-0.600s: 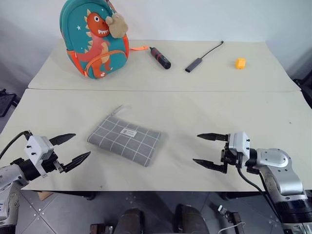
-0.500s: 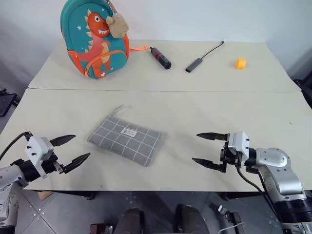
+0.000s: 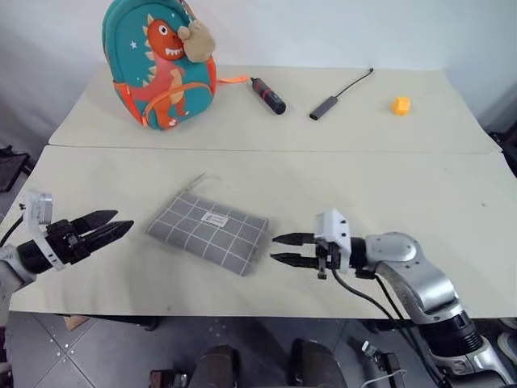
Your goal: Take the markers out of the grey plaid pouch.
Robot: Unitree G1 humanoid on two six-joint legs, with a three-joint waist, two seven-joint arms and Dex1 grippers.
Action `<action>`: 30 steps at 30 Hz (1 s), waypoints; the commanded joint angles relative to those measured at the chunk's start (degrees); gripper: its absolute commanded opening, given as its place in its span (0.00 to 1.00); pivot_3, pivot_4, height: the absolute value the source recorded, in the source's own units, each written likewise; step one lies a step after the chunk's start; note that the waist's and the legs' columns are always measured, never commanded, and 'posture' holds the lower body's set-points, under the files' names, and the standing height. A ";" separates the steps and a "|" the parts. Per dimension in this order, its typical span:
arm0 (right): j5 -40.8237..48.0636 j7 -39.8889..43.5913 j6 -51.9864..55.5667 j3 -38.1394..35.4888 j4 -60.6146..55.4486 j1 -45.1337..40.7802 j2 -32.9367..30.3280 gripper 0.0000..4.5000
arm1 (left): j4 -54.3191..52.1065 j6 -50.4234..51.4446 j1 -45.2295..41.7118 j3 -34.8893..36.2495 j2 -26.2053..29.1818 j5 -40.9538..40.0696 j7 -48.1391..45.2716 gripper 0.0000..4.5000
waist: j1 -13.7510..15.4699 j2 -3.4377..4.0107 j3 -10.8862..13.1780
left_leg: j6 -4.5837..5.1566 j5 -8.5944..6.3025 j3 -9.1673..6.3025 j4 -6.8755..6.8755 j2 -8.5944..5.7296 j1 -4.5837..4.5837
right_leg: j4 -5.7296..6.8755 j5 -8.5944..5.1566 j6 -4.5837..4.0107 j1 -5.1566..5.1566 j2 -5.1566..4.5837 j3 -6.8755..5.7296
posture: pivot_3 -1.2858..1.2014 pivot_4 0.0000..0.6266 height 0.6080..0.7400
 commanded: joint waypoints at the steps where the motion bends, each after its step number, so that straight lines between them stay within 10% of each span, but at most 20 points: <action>1: -6.98 -2.23 -2.14 5.52 4.44 -2.39 2.32 0.01 | 8.82 2.61 -10.23 -6.10 -0.95 4.83 1.36 1.00 | -0.15 -0.12 -0.01 | -0.02 0.02 0.05 0.01 0.01 -0.03 | -0.04 0.00 0.00 -0.02 0.01 -0.02 | 0.52 0.24 1.00; 18: -10.13 -2.29 -0.55 4.84 7.66 -7.15 3.38 0.01 | 5.57 21.96 -16.23 -16.98 -5.35 6.22 -4.65 1.00 | -1.79 -0.22 -0.03 | -0.02 0.00 0.28 -0.01 0.07 -0.02 | 0.07 0.00 0.00 -0.21 -0.01 -0.06 | 0.52 0.24 1.00; 30: -13.30 -2.16 2.60 2.55 8.32 -9.73 -3.28 0.01 | -31.79 47.51 4.76 2.37 -17.70 -7.14 14.94 1.00 | -1.67 -0.20 -0.04 | 0.00 -0.03 -0.08 0.01 0.10 0.07 | 0.09 0.00 0.00 -0.20 -0.08 0.13 | 0.52 0.24 1.00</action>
